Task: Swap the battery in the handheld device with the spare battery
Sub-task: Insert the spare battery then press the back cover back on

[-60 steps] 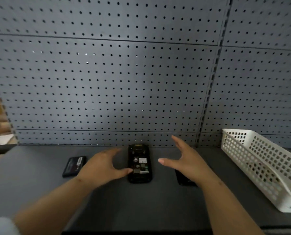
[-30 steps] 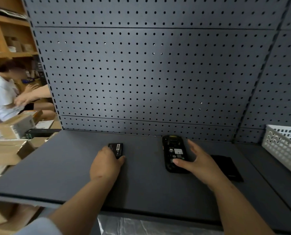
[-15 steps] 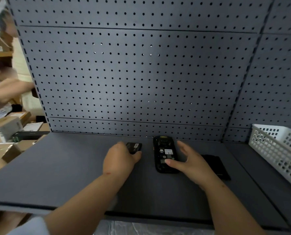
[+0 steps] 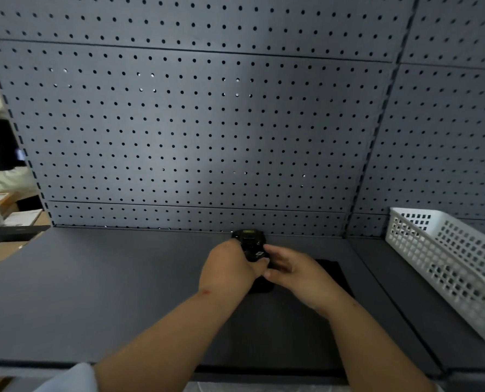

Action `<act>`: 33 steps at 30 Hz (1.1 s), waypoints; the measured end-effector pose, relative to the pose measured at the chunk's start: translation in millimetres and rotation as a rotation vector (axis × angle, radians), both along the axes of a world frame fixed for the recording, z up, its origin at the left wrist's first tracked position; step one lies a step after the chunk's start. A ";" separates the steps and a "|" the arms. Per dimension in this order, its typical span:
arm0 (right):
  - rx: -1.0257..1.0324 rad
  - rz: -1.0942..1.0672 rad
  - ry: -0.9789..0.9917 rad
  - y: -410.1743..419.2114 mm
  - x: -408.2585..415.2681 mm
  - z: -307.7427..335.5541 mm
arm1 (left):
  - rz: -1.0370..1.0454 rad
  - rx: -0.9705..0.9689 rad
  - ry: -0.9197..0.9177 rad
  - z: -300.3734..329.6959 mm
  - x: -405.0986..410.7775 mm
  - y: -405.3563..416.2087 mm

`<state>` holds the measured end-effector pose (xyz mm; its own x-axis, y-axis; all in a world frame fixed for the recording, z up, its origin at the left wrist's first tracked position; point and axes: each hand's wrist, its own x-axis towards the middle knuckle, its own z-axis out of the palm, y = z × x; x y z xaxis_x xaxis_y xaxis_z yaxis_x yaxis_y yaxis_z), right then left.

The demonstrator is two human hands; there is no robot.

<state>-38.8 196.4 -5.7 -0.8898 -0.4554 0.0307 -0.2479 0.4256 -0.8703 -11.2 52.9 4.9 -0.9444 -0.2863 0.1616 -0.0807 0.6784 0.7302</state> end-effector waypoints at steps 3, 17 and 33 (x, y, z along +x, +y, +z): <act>0.031 0.030 0.003 -0.4 -1.8 -0.7 | -0.009 0.019 -0.007 0.0 -1.3 1.2; 0.031 -0.084 0.172 -2.8 -6.1 -9.4 | -0.133 0.268 0.120 -8.6 4.8 -22.7; 0.032 -0.098 0.237 -7.0 -3.8 -13.0 | -0.357 0.165 0.003 -25.0 -3.1 -53.1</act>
<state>-42.7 189.4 -18.7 -0.8996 -0.3711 0.2302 -0.3990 0.4843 -0.7786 -14.3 -0.2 -20.1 -0.9889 0.0383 0.1438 0.1417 0.5367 0.8318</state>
